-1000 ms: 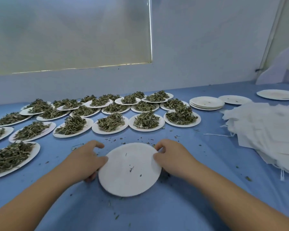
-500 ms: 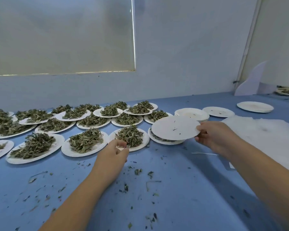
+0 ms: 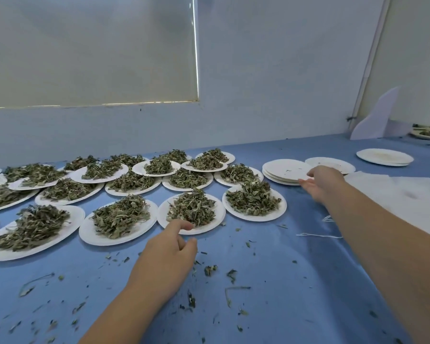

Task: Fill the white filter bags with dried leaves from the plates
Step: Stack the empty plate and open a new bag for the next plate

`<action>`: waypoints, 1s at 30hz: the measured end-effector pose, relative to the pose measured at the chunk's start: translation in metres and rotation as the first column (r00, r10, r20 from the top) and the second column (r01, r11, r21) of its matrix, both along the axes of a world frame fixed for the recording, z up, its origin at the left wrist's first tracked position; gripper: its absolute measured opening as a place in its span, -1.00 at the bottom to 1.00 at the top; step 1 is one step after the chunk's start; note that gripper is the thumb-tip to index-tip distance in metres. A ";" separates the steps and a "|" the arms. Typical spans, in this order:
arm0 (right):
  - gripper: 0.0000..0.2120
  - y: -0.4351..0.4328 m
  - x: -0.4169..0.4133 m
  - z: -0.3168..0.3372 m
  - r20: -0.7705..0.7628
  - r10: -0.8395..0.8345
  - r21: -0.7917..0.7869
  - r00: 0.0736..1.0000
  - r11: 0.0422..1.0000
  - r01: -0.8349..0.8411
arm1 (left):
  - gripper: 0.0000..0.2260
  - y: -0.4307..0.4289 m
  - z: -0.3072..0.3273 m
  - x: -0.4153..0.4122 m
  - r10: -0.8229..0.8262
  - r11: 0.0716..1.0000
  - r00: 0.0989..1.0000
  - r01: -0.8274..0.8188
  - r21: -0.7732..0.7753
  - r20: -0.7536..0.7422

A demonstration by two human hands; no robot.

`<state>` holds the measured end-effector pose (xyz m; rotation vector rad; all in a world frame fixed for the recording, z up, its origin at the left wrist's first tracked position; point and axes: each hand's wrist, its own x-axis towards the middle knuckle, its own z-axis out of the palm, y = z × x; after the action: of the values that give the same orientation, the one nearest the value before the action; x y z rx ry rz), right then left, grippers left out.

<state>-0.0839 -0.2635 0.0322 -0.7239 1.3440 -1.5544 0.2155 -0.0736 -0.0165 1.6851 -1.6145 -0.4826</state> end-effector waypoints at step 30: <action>-0.47 0.158 -0.064 0.054 -0.799 0.593 0.559 -0.099 0.793 0.241 | -0.82 0.018 0.001 -0.004 -0.084 0.996 0.994 0.083 0.013 0.065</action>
<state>-0.1483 -0.1058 0.0857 -1.7709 2.4431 0.1644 0.2119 -0.0554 -0.0160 1.6612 -1.7380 -0.4829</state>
